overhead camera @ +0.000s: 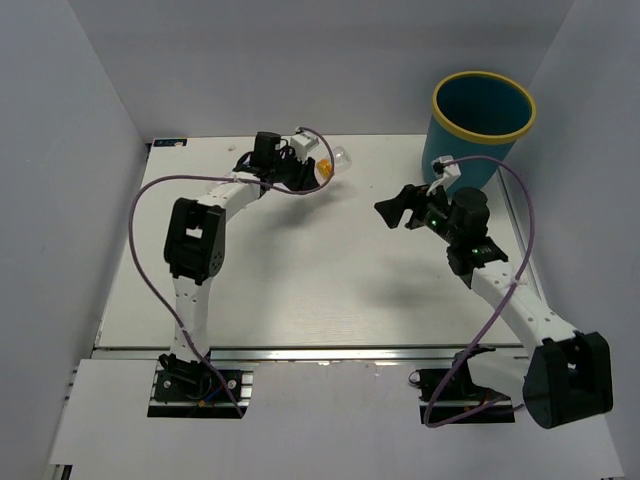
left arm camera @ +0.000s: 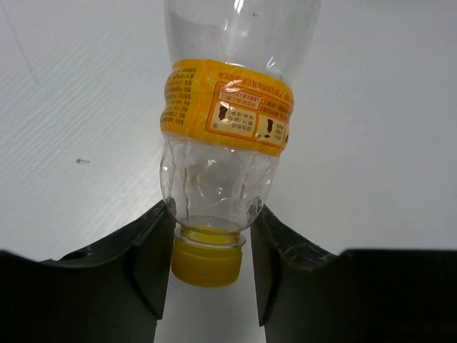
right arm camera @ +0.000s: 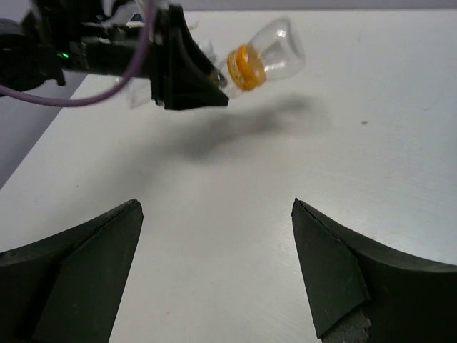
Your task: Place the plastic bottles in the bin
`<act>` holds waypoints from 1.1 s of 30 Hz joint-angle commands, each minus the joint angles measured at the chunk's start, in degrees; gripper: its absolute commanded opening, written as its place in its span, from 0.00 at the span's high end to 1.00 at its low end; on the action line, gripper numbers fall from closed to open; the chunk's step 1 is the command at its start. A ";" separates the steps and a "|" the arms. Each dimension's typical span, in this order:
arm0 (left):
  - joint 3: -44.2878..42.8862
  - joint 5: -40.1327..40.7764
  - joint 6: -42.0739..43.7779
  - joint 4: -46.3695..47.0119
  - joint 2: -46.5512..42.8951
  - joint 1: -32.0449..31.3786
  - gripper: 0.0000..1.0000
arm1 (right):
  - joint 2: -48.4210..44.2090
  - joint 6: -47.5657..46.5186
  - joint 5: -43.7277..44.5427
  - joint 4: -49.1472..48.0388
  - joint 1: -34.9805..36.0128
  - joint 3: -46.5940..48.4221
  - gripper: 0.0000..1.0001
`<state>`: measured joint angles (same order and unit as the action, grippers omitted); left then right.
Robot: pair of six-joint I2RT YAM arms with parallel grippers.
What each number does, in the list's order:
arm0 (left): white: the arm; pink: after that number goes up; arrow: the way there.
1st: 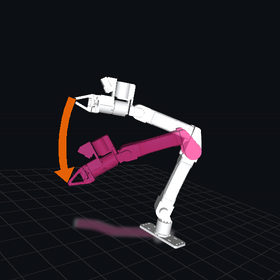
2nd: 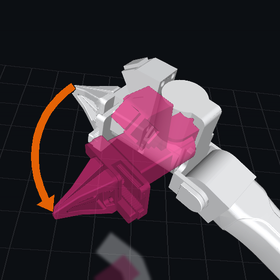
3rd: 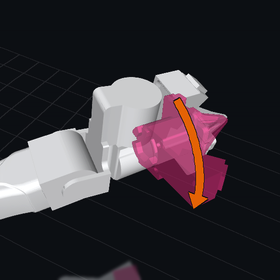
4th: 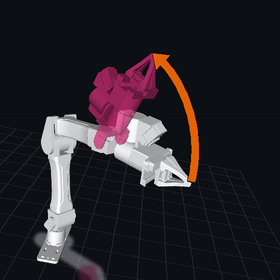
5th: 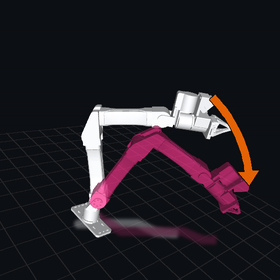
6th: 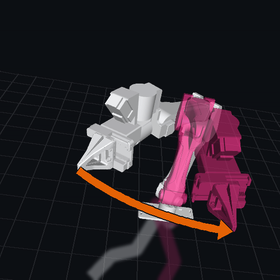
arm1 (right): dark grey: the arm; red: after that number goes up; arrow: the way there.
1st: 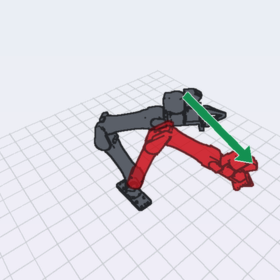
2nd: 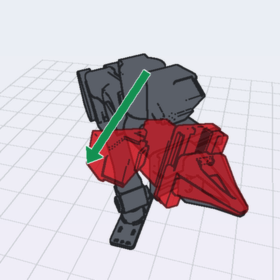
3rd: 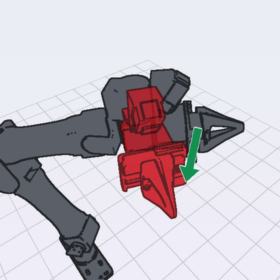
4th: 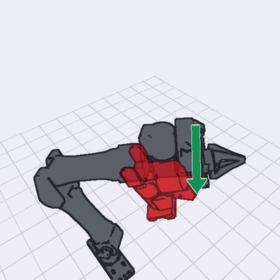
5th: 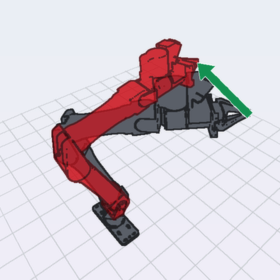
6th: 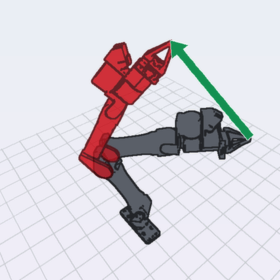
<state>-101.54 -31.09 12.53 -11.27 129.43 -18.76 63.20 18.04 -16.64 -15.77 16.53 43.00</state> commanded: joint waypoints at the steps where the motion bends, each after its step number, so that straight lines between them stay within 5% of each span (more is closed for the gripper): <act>1: 11.73 -7.92 -5.13 13.07 -14.33 -1.01 1.00 | 3.33 5.93 -5.67 -8.04 1.30 -0.73 0.11; 6: 30.85 -13.64 -19.11 35.91 -25.35 -2.24 1.00 | 8.34 6.49 -6.65 -14.02 5.95 1.11 0.11; 15: 48.88 -14.70 -29.66 51.32 -36.25 -6.81 1.00 | 16.86 11.39 2.91 -17.36 11.59 7.01 0.11; 25: 53.90 -15.14 -29.33 51.79 -42.15 -10.24 1.00 | 18.45 16.67 8.99 -25.53 12.91 5.25 0.11; 30: 53.46 -13.47 -28.71 48.89 -42.59 -10.50 1.00 | 16.78 16.15 8.47 -29.76 13.17 3.67 0.30; 33: 51.80 -12.51 -26.87 44.07 -42.85 -10.50 0.59 | 15.55 13.95 9.25 -28.97 13.17 3.58 0.60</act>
<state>-48.21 -42.37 -16.27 36.56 89.91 -28.53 81.01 34.28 -11.44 -40.49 30.04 46.81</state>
